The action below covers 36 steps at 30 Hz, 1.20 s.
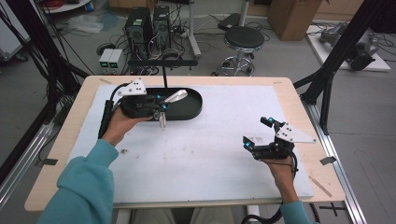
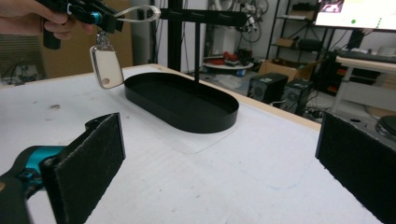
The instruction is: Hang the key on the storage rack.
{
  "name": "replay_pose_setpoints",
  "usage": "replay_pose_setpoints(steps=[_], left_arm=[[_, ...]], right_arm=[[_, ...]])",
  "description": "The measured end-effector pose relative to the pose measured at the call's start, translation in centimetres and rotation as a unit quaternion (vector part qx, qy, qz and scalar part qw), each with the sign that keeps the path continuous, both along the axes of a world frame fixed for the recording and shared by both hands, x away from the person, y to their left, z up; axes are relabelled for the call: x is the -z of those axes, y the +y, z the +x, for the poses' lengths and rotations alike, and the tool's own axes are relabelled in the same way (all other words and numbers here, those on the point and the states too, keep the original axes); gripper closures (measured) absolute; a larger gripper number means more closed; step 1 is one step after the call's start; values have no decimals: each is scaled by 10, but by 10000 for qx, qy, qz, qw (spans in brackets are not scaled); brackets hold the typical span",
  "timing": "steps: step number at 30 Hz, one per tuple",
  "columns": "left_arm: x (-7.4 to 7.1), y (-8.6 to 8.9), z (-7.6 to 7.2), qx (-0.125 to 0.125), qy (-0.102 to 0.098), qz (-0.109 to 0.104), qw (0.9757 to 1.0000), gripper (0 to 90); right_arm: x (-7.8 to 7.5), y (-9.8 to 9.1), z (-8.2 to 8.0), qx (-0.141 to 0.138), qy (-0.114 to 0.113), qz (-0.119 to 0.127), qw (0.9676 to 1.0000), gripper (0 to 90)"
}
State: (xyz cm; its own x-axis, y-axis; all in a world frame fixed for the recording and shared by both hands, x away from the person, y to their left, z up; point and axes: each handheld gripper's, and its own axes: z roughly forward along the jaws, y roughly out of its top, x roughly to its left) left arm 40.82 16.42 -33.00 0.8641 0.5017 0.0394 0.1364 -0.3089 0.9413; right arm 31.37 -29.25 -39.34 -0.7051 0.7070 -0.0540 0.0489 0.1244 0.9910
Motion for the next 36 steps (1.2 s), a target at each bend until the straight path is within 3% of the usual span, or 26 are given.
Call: replay_pose_setpoints(steps=[6,12,20,26,29,31,36], left_arm=[[2,8,10,-281,81,-374,9989,741],[-2,12,21,-465,49,-528,9975,741],[-5,11,36,-681,56,-526,9963,741],[-5,10,44,-845,148,-539,9949,741],[-6,9,47,-938,158,-578,9938,741],[-7,7,49,-1011,114,-465,9937,741],[-5,7,53,-1104,182,-569,9921,741]], right_arm=[[5,-3,-7,238,-206,29,9995,6],[19,-7,-13,463,-323,6,9984,6],[39,-15,-21,690,-350,286,9966,6],[52,-17,-25,763,-366,254,9961,6],[54,-17,-26,760,-386,213,9961,6],[55,-18,-25,770,-382,224,9960,6],[56,-17,-26,801,-413,235,9957,6]])
